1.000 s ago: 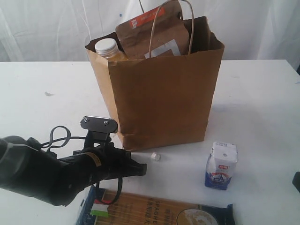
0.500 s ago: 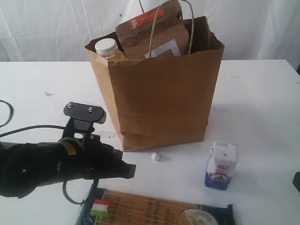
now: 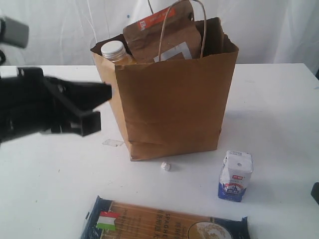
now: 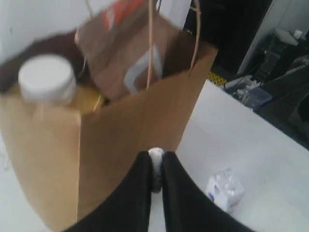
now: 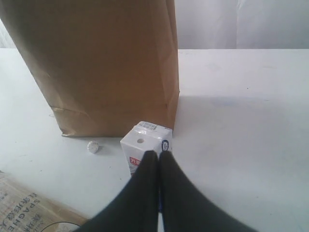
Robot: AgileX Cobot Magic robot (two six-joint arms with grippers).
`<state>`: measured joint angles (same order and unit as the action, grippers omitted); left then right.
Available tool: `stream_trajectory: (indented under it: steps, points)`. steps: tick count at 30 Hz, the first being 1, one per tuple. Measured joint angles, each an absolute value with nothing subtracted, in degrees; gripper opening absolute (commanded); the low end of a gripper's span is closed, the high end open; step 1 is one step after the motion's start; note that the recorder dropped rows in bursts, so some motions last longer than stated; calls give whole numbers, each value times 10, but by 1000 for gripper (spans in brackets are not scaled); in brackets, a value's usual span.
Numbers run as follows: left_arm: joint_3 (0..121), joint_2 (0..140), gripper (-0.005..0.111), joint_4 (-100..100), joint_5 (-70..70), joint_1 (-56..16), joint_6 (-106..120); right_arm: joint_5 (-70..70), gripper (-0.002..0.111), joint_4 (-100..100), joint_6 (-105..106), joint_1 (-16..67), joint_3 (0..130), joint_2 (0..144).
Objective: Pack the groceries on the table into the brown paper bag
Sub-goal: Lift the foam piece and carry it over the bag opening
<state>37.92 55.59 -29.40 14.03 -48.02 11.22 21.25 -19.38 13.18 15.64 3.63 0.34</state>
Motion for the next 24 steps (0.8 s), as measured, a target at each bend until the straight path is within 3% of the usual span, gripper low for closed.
stream_trajectory:
  steps: [4,12,24]
  points:
    - [449,563,0,-294,116,-468,154,212,0,-194,132,156,36,3]
    - [572,639,0,-294,0,-372,166,212,0,-194,132,156,36,3]
    - [757,785,0,-305,-172,-364,216,212,0,-194,132,156,36,3]
